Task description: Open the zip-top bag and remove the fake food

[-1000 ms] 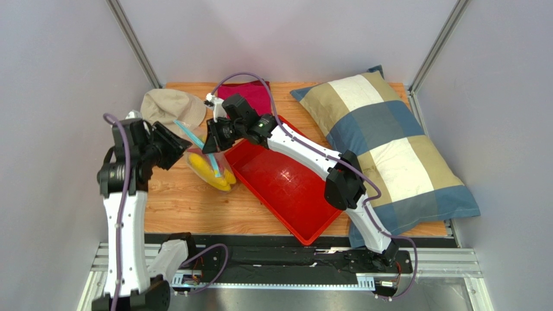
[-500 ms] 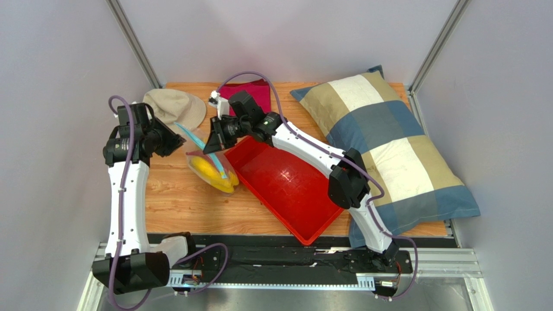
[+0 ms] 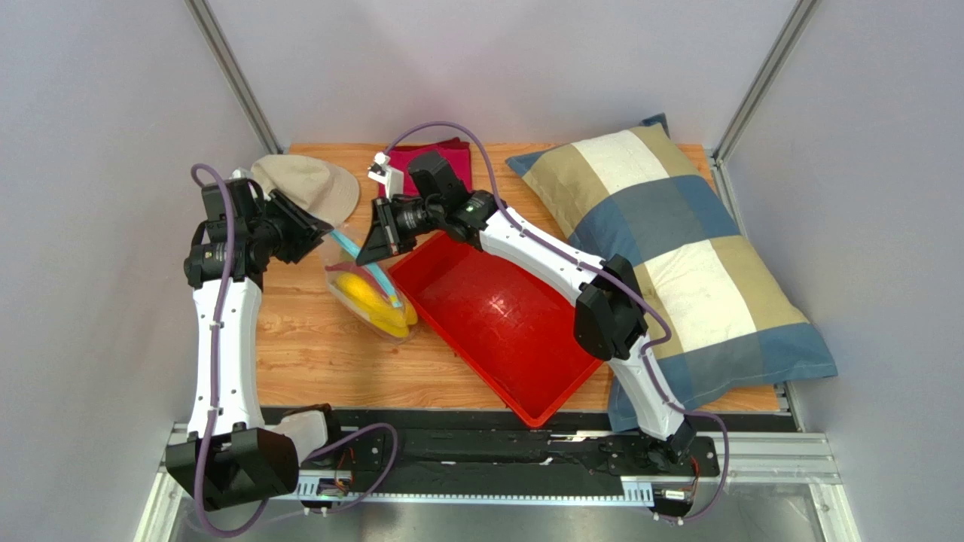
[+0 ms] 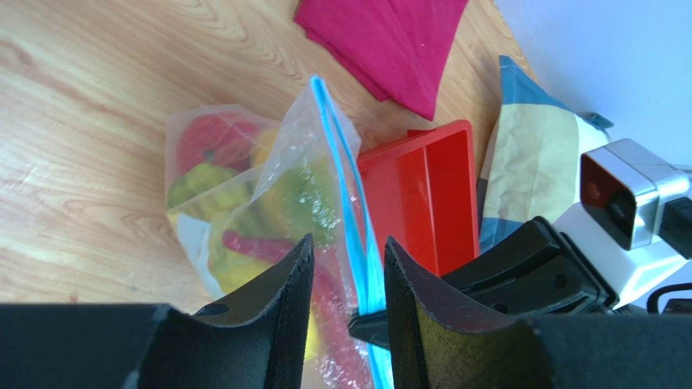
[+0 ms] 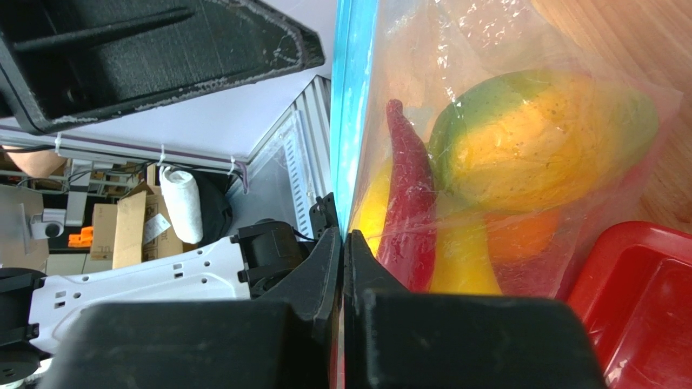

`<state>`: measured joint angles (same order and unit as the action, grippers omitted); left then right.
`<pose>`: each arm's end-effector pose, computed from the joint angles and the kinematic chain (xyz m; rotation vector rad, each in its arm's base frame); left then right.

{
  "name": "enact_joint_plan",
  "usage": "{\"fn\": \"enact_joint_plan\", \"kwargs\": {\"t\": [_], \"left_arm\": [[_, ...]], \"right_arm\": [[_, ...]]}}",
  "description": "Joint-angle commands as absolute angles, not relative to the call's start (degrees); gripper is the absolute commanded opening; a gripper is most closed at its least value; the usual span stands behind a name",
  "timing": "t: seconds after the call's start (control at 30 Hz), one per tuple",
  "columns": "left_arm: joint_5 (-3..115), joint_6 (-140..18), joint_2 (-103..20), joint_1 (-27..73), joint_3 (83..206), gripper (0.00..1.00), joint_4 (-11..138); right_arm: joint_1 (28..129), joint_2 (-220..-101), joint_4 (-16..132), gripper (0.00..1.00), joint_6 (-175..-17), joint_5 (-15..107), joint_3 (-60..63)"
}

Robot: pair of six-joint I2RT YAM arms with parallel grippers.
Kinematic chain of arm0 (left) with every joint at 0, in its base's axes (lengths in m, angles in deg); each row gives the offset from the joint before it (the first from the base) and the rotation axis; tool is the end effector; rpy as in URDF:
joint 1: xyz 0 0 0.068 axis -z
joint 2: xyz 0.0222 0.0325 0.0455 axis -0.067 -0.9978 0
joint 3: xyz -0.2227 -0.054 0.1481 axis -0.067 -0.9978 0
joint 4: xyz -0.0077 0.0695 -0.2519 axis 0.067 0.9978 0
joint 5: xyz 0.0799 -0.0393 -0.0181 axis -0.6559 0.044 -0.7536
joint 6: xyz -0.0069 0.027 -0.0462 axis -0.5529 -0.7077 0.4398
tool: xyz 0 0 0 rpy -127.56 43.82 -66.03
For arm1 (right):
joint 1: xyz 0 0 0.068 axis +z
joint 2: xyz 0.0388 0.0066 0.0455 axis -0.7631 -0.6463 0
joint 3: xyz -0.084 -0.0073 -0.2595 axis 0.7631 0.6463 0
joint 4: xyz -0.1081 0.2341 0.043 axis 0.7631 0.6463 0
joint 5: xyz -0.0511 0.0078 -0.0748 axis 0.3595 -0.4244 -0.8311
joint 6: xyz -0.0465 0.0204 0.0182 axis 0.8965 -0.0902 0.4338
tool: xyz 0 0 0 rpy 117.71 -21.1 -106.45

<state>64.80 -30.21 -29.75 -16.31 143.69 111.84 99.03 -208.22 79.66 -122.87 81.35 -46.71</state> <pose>0.2198 0.0382 0.3735 -0.9072 2.1007 -0.6059 0.3235 0.4129 0.3110 -0.8445 2.1836 1.5833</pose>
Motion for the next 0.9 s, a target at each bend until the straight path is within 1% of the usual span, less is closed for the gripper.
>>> {"fn": "enact_joint_plan", "kwargs": {"t": [0.0, 0.03, 0.1, 0.13, 0.23, 0.57, 0.77, 0.87], "left_arm": [[66.9, -28.8, -30.2, -16.5, 143.3, 0.43, 107.4], [66.3, -28.9, -30.5, -16.5, 143.3, 0.4, 107.5], [65.0, -29.1, -30.6, -16.5, 143.7, 0.37, 108.4], [64.6, -29.4, -31.1, -16.6, 144.1, 0.32, 109.5], [64.2, -29.5, -30.6, -16.5, 144.4, 0.28, 109.5], [63.0, -29.6, -32.2, -16.6, 144.5, 0.27, 110.2], [63.7, -30.4, -34.2, -16.6, 144.4, 0.28, 109.5], [64.8, -30.6, -35.2, -16.5, 144.1, 0.3, 107.8]], "right_arm": [[99.0, -205.3, 75.9, 0.0, -124.4, 84.1, -47.0], [99.0, -205.3, 75.8, 0.0, -124.5, 84.2, -47.0], [99.0, -205.3, 75.8, 0.0, -124.7, 84.2, -47.0], [99.0, -205.2, 75.7, 0.0, -124.7, 84.1, -47.0], [99.0, -205.2, 75.6, 0.0, -124.9, 84.0, -47.0], [99.0, -205.2, 75.2, 0.0, -125.5, 84.0, -46.9], [99.0, -205.0, 74.9, 0.0, -125.8, 84.3, -46.5], [99.1, -205.0, 74.8, 0.0, -125.8, 84.5, -46.4]]}}
